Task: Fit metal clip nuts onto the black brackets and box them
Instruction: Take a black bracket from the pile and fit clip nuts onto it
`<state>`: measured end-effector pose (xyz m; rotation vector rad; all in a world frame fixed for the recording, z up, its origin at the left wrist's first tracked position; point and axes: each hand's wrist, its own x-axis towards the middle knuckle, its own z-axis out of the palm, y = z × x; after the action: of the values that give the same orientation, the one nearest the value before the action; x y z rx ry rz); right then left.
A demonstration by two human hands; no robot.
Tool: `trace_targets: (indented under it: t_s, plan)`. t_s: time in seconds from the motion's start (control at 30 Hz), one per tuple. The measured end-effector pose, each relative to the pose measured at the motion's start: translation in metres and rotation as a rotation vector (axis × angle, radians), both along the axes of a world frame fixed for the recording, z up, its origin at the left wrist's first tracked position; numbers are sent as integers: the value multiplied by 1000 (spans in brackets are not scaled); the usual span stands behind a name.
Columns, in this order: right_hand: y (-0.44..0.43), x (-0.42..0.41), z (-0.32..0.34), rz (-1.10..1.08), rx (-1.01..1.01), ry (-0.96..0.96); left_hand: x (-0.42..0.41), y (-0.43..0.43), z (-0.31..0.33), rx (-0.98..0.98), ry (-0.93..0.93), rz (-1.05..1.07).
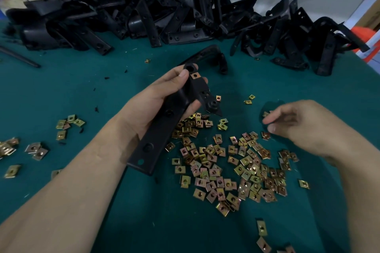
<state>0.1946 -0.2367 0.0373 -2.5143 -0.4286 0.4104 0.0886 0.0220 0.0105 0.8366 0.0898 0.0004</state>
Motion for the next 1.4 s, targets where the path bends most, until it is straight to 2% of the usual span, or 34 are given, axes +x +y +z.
trace_targets:
  t_s: [0.23,0.3,0.37,0.47,0.57,0.67,0.87,1.07,1.4]
  plan:
    - [-1,-1,2,5,-212,-107,1,1,-3,-11,-14,-1]
    - [2,-2,2,14,-82,-153,1,2,-4,0,-29,-14]
    - [8,-5,4,6,211,-157,1,2,-5,6,-51,-36]
    - [23,-17,8,67,605,59,1,3,-6,23,-70,-69]
    - [36,-27,4,152,808,250,1,3,-6,35,-83,-115]
    - [48,-33,-4,134,861,294,1,3,-7,89,-93,-153]
    - [59,-39,-14,74,800,188,2,4,-12,152,-148,-173]
    - [67,-48,-7,31,1021,406,3,5,-14,236,-196,-164]
    - [77,-60,-7,-83,1138,468,3,7,-14,286,-230,-160]
